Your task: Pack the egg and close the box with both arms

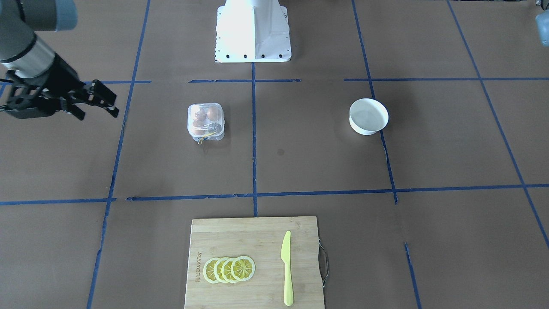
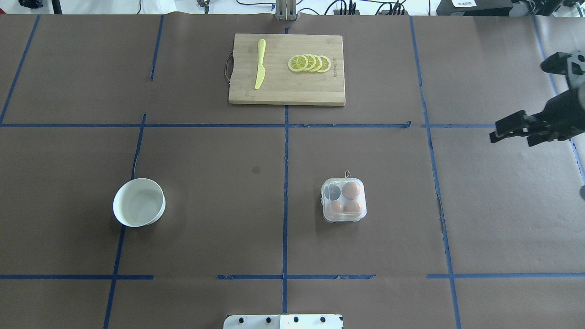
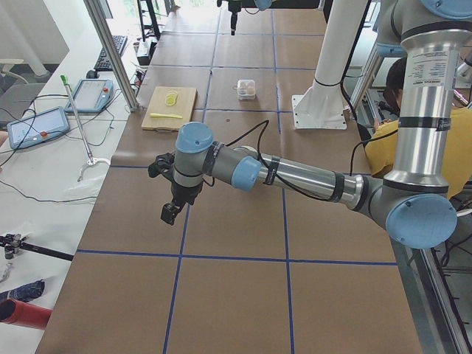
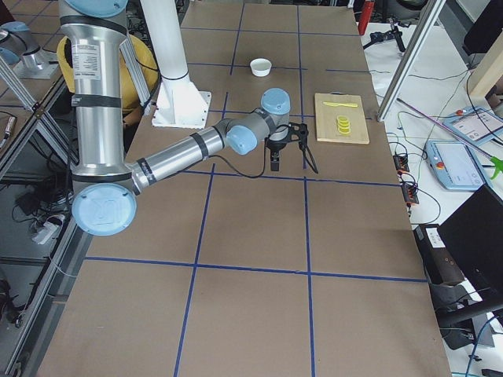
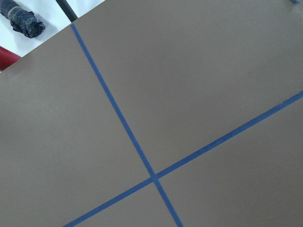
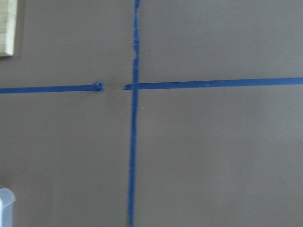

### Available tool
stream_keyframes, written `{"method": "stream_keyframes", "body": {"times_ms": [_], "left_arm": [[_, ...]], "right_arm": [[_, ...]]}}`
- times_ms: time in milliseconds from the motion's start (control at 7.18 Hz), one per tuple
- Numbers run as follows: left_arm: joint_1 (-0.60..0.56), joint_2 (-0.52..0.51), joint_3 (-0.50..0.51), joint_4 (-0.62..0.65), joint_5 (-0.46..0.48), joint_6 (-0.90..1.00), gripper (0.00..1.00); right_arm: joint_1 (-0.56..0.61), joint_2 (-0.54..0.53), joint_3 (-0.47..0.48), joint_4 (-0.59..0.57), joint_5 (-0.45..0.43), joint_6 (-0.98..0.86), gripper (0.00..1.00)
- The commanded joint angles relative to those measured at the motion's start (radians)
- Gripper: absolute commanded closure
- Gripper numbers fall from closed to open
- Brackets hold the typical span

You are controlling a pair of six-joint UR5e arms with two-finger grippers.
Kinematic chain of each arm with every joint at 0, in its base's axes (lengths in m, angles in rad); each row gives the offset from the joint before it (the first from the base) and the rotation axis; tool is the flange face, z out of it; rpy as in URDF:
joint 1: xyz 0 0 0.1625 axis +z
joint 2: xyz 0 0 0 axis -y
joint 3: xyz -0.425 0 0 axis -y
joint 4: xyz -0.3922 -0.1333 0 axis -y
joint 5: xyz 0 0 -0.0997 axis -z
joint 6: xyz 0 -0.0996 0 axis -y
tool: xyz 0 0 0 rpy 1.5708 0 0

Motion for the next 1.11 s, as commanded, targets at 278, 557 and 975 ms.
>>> {"method": "stream_keyframes", "body": {"times_ms": [278, 557, 975], "left_arm": [[-0.036, -0.059, 0.023, 0.231, -0.018, 0.021, 0.0], [-0.034, 0.006, 0.011, 0.225, -0.034, 0.032, 0.0], [-0.033, 0.041, 0.017, 0.142, -0.057, 0.028, 0.0]], "right_arm": [[0.355, -0.13, -0.058, -0.162, 0.074, -0.529, 0.0], [0.367, -0.121, -0.056, -0.226, 0.071, -0.59, 0.0], [0.367, -0.13, -0.056, -0.222, 0.072, -0.59, 0.0]]}}
